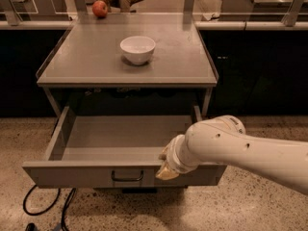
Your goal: Open top drawer
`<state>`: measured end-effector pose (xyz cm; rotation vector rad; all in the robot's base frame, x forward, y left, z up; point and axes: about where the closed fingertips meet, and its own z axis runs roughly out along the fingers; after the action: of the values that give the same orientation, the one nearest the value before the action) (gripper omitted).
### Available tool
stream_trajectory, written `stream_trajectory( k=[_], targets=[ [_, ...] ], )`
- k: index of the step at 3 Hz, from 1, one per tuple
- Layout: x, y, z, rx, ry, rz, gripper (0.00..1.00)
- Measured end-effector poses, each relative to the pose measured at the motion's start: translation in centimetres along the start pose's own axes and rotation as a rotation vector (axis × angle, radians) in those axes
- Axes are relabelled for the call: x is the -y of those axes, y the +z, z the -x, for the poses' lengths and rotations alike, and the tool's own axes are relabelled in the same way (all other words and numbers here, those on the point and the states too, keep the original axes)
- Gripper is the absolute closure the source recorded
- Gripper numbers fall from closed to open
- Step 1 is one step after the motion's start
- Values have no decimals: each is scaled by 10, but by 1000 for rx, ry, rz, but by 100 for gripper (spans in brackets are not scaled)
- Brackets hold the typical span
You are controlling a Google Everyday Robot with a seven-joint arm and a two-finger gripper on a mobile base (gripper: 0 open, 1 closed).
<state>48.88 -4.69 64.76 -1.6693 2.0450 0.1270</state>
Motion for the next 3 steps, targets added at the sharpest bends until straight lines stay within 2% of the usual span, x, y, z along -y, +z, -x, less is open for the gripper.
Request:
stream_trajectory(
  k=[1, 2, 3],
  targets=[
    [-13, -1, -4, -7, 2, 9, 100],
    [-13, -4, -2, -7, 2, 9, 100],
    [-23, -5, -5, -12, 3, 17, 100]
  ],
)
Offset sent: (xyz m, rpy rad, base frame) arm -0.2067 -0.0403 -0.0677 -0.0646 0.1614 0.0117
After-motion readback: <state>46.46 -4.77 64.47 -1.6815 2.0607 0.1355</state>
